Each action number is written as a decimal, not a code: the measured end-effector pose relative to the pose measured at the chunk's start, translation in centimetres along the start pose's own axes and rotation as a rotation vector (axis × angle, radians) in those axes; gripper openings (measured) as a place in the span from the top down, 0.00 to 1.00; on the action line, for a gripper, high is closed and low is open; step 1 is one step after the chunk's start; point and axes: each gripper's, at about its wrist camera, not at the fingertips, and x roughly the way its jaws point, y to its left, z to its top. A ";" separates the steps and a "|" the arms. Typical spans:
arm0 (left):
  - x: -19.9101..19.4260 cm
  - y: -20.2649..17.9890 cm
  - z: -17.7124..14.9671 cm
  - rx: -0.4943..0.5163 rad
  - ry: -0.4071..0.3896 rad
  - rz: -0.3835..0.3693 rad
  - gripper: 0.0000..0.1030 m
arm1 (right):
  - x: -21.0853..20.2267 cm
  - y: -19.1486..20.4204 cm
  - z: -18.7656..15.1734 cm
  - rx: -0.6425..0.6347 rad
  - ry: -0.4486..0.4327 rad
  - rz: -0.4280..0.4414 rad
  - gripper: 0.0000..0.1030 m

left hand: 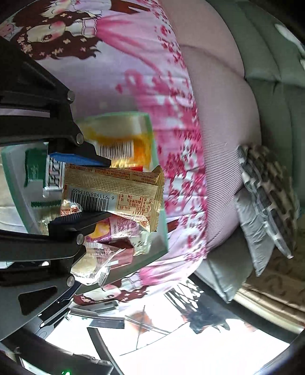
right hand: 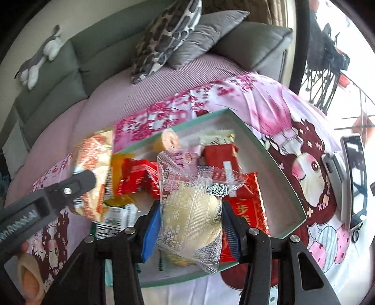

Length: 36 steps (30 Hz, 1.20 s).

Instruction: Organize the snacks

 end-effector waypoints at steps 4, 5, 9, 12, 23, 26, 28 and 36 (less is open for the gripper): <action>1.0 -0.8 -0.1 0.005 0.034 0.003 0.63 | 0.4 -0.3 -0.1 -0.001 0.011 0.017 0.49; 1.1 -0.8 -0.1 0.002 0.036 -0.001 0.60 | 0.6 -0.2 -0.1 -0.003 0.014 0.022 0.48; 0.4 -0.6 -0.4 -0.014 0.027 -0.008 0.43 | 0.7 0.3 -0.7 -0.021 0.022 0.025 0.48; -1.1 0.1 -0.8 -0.033 0.003 0.007 0.42 | 0.8 0.5 -0.8 -0.027 0.025 0.018 0.48; -4.7 6.0 -5.8 -0.125 -0.059 0.230 0.17 | -0.5 0.8 -2.2 -0.040 0.006 -0.007 0.25; -4.5 7.5 -7.5 -0.160 -0.054 0.273 0.14 | -1.0 1.3 -3.1 -0.054 -0.004 -0.002 0.14; -4.3 8.2 -8.6 -0.179 -0.051 0.294 0.11 | -1.4 1.8 -4.0 -0.066 -0.013 0.013 0.11; -4.0 10.1 -12.0 -0.220 -0.032 0.387 0.11 | -2.2 3.8 -7.0 -0.124 -0.029 0.021 0.00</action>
